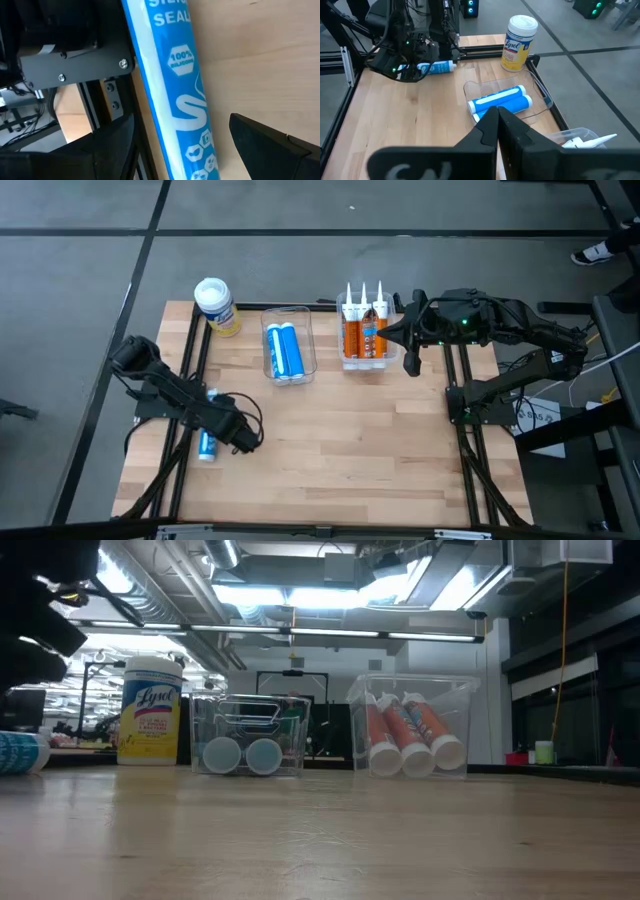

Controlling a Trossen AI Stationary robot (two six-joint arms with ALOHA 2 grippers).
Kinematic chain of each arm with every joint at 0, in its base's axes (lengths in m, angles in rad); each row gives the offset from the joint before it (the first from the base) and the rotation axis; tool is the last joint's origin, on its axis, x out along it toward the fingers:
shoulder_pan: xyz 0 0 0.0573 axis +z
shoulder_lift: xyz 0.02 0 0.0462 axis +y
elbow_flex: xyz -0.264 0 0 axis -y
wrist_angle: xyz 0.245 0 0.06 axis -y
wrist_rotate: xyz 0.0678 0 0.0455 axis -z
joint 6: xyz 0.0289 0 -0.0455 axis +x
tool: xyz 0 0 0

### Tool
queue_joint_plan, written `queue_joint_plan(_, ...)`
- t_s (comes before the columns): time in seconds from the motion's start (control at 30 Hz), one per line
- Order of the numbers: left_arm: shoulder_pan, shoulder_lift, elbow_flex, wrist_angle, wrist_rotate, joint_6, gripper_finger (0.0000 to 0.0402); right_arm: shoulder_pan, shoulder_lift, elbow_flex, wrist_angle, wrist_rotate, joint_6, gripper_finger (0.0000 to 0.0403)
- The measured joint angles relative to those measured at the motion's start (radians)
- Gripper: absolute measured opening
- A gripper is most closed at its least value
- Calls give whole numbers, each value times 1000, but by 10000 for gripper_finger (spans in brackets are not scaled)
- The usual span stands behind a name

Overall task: Pick & place silicon tubes, Sealant and Lysol wipes
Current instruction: Put the blue sealant into the left transparent bin

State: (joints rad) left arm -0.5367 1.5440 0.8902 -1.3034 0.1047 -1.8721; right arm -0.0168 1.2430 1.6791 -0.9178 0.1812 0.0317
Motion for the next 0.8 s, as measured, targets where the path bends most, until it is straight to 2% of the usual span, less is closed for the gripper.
queue_joint_plan(0.27, -41, 39, 0, 72, 4, -82, 322, 0, 0, 0, 0, 0, -11, 12)
queue_joint_plan(0.4, -66, 61, 0, 69, 37, -131, 322, 0, 0, 0, 0, -25, -13, 12)
queue_joint_plan(0.8, -119, 154, 0, 79, 118, -152, 322, 0, 0, 0, 0, -36, -13, 12)
